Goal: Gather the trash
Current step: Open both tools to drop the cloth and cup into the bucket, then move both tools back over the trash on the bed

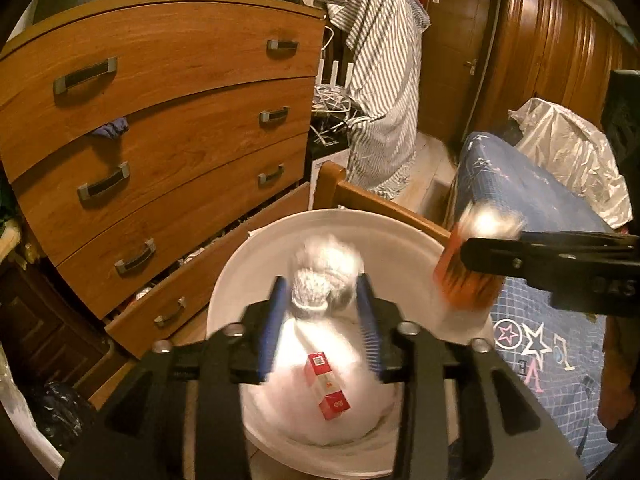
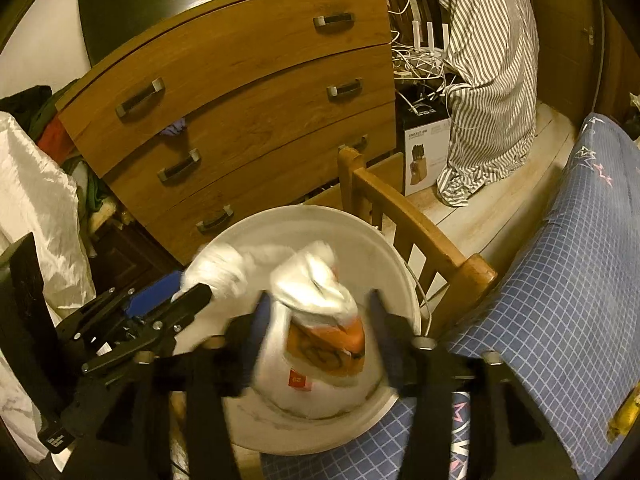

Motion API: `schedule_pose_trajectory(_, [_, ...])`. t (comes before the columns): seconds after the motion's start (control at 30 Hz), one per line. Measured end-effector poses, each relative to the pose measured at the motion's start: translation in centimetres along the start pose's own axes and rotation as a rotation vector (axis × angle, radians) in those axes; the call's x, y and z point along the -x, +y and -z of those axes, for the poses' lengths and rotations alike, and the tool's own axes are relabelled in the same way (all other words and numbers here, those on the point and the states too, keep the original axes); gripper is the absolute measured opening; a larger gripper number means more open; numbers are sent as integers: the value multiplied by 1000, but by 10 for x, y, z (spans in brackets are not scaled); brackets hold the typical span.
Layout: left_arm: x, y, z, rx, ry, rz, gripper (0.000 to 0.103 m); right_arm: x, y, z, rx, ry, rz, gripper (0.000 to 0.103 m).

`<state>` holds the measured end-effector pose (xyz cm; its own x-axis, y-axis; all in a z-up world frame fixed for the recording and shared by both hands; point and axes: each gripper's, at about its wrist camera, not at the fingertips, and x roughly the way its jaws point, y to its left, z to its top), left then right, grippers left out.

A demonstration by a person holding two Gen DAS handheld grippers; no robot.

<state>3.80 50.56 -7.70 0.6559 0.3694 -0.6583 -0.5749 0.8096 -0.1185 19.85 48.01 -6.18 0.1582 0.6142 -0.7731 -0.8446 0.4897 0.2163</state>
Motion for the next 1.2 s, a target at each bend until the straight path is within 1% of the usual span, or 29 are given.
schedule_pose_trajectory(0.13, [-4,5,0,11,6,-13,42,4,-7,3,-19,-10,-1,60])
schedule_pose_trajectory(0.33, [-2,2,-1,11,10,-18,42,11,-14,9,-34,-21,-5,60])
schedule_pose_trajectory(0.5, [4,-6,-1,-1,4,-15,42,32,-15,16,-31,-55,-10,60])
schedule_pose_trajectory(0.6, [12,-15,1,-8,-2,3,42,60,-20,34,-24,-108,14,60])
schedule_pose_trajectory(0.63, [14,-20,3,-14,-3,16,42,73,-25,45,-25,-132,28,60])
schedule_pose_trajectory(0.67, [17,-26,5,-19,-3,23,45,85,-30,56,-31,-153,38,60])
schedule_pose_trajectory(0.7, [17,-36,9,-31,0,35,52,94,-36,65,-36,-167,50,60])
schedule_pose_trajectory(0.77, [16,-56,17,-64,8,57,61,119,-50,93,-51,-205,94,61])
schedule_pose_trajectory(0.83, [14,-86,29,-110,28,93,64,145,-68,125,-72,-237,145,61])
schedule_pose_trajectory(0.9, [12,-116,40,-156,45,140,74,167,-87,156,-103,-256,184,61])
schedule_pose_trajectory(0.97, [13,-149,52,-206,57,191,79,190,-107,189,-133,-273,218,62])
schedule_pose_trajectory(1.1, [17,-220,78,-317,104,316,79,241,-152,260,-218,-292,259,64])
schedule_pose_trajectory(1.17, [24,-257,93,-401,114,374,79,269,-176,296,-240,-295,296,64])
schedule_pose_trajectory(1.2, [27,-269,99,-432,116,394,79,283,-189,316,-249,-287,323,64])
